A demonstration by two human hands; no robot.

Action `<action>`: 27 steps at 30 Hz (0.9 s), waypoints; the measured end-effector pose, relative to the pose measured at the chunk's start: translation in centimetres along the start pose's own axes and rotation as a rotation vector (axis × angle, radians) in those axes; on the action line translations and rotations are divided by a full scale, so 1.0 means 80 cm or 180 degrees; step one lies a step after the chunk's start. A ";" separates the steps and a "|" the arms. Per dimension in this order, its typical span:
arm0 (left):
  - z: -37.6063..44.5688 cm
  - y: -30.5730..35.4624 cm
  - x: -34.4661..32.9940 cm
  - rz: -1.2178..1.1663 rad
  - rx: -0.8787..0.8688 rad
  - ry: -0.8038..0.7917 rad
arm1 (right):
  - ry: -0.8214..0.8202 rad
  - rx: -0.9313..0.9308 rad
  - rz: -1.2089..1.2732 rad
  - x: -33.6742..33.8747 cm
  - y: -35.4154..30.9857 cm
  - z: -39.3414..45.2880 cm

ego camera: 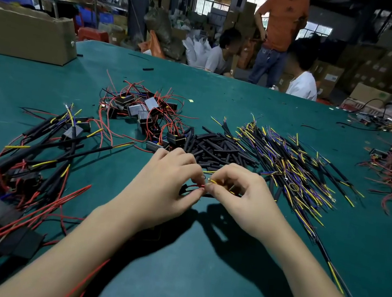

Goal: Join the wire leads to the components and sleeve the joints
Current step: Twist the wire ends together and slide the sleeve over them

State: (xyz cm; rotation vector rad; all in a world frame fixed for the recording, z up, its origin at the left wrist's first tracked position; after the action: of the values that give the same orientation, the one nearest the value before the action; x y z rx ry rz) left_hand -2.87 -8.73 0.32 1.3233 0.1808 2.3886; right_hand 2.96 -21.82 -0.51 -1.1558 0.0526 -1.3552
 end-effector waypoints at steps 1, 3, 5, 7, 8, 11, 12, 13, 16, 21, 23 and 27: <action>0.000 0.002 0.001 0.0039 -0.0066 0.0007 | -0.0042 -0.0159 0.0188 0.000 0.003 0.000; 0.000 0.006 0.003 0.0101 -0.0196 0.0063 | -0.0079 -0.0372 0.0526 0.002 0.005 0.000; 0.001 0.009 0.007 0.0127 -0.0290 0.0200 | -0.0080 -0.0498 0.0773 0.003 0.004 -0.001; 0.002 0.010 0.010 0.0105 -0.0344 0.0326 | -0.0053 -0.0593 0.0944 0.004 0.003 -0.001; 0.002 0.010 0.011 0.0094 -0.0365 0.0366 | -0.0048 -0.0628 0.0985 0.004 0.003 -0.002; 0.001 0.011 0.012 0.0094 -0.0428 0.0429 | -0.0089 -0.0675 0.0981 0.004 0.003 -0.003; 0.001 0.011 0.012 0.0099 -0.0447 0.0445 | -0.0105 -0.0671 0.0975 0.004 0.003 -0.004; 0.001 0.011 0.012 0.0098 -0.0463 0.0457 | -0.0118 -0.0664 0.0975 0.003 0.003 -0.004; 0.000 0.009 0.011 0.0010 -0.0439 0.0441 | -0.0170 -0.0618 0.0967 0.003 0.002 -0.004; -0.002 0.002 0.006 -0.0442 -0.0198 0.0341 | -0.0243 -0.0673 0.0950 0.006 0.007 -0.003; -0.002 0.000 0.005 -0.0561 -0.0132 0.0366 | -0.0263 -0.0683 0.0968 0.006 0.008 -0.003; -0.002 -0.003 0.002 -0.0777 -0.0014 0.0431 | -0.0188 -0.0640 0.0963 0.009 0.010 -0.002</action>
State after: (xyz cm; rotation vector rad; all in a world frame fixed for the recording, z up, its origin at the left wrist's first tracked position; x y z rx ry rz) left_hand -2.99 -8.48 0.27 1.0699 0.3542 2.2681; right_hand 3.62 -22.63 -0.71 -1.2972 0.3153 -1.0642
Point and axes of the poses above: each hand's wrist, its own z-axis towards the middle knuckle, its own x-axis out of the back of the hand, y = z × x, the point moved 5 cm from there along z, towards the middle knuckle, and after that the axes turned 8 degrees about x, right-handed, at the moved point
